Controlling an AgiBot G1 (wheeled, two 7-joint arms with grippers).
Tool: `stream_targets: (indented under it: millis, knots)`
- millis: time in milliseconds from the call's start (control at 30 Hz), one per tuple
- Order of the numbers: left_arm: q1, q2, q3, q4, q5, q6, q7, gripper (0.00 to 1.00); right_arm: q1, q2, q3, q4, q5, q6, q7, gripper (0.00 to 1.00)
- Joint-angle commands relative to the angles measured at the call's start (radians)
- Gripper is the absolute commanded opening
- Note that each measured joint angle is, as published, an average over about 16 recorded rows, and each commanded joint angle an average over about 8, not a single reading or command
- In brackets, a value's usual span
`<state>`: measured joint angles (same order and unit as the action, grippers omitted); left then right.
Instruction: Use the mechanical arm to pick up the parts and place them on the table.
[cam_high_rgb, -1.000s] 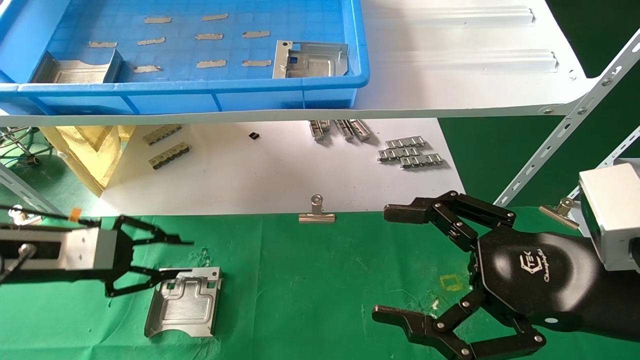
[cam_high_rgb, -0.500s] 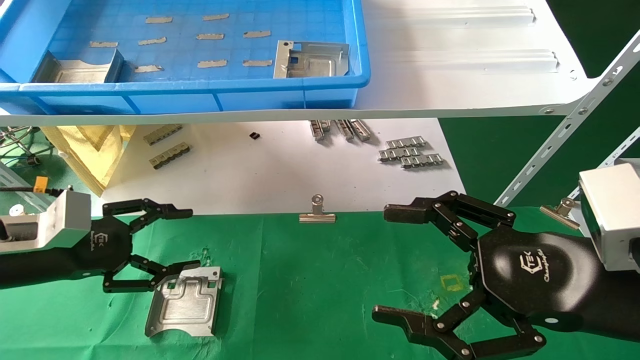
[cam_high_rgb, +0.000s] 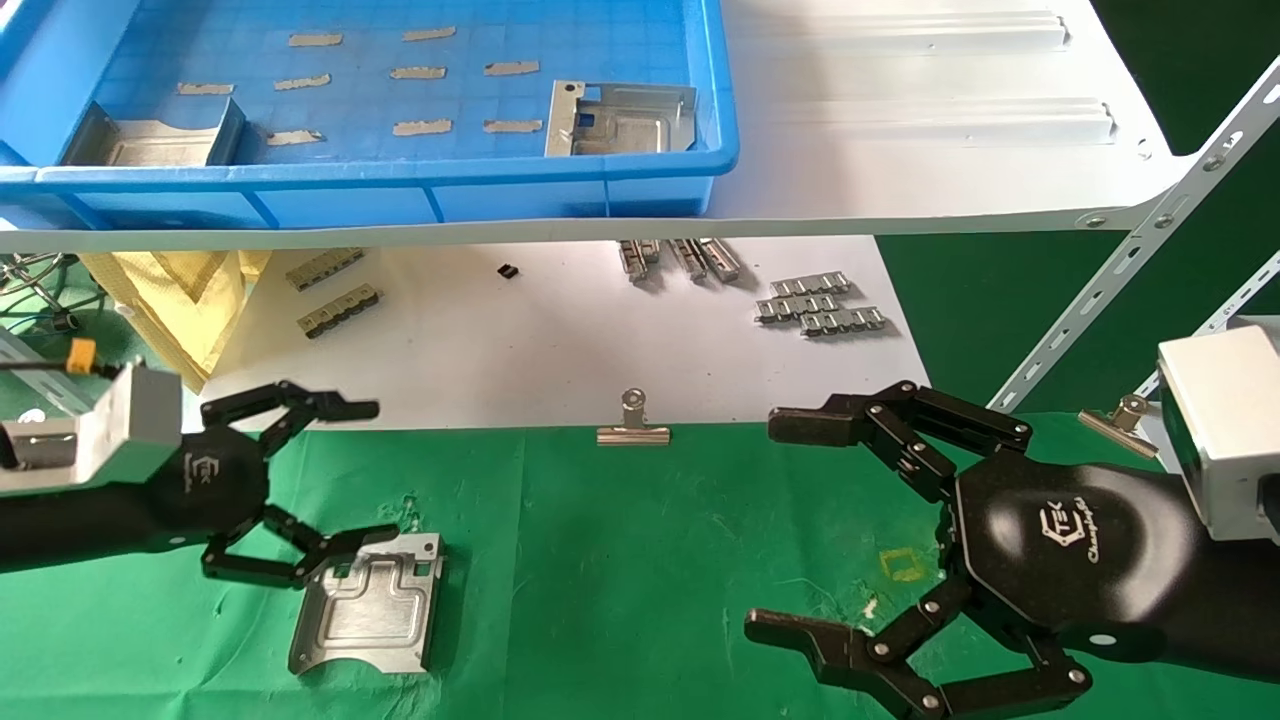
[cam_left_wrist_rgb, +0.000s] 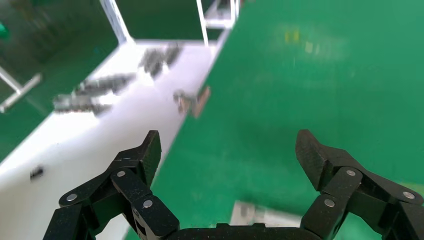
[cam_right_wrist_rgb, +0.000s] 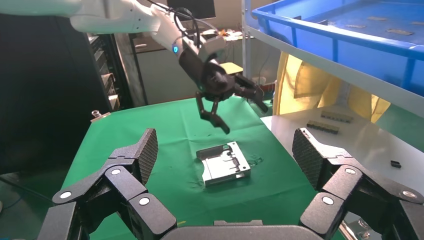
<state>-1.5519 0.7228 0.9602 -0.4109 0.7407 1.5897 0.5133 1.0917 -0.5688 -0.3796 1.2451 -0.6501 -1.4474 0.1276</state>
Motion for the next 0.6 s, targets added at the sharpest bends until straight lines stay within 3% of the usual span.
stream_targets:
  millis: [33,600]
  knots:
    - [0.011,-0.003,-0.015,-0.019,-0.001,-0.002,-0.015,1.0,0.0,0.0,0.0,0.0,0.0,0.0,0.0,1.0]
    - [0.155,-0.036,-0.221,-0.284,-0.004,-0.031,-0.228,1.0,0.0,0.0,0.0,0.0,0.0,0.0,0.0,1.0]
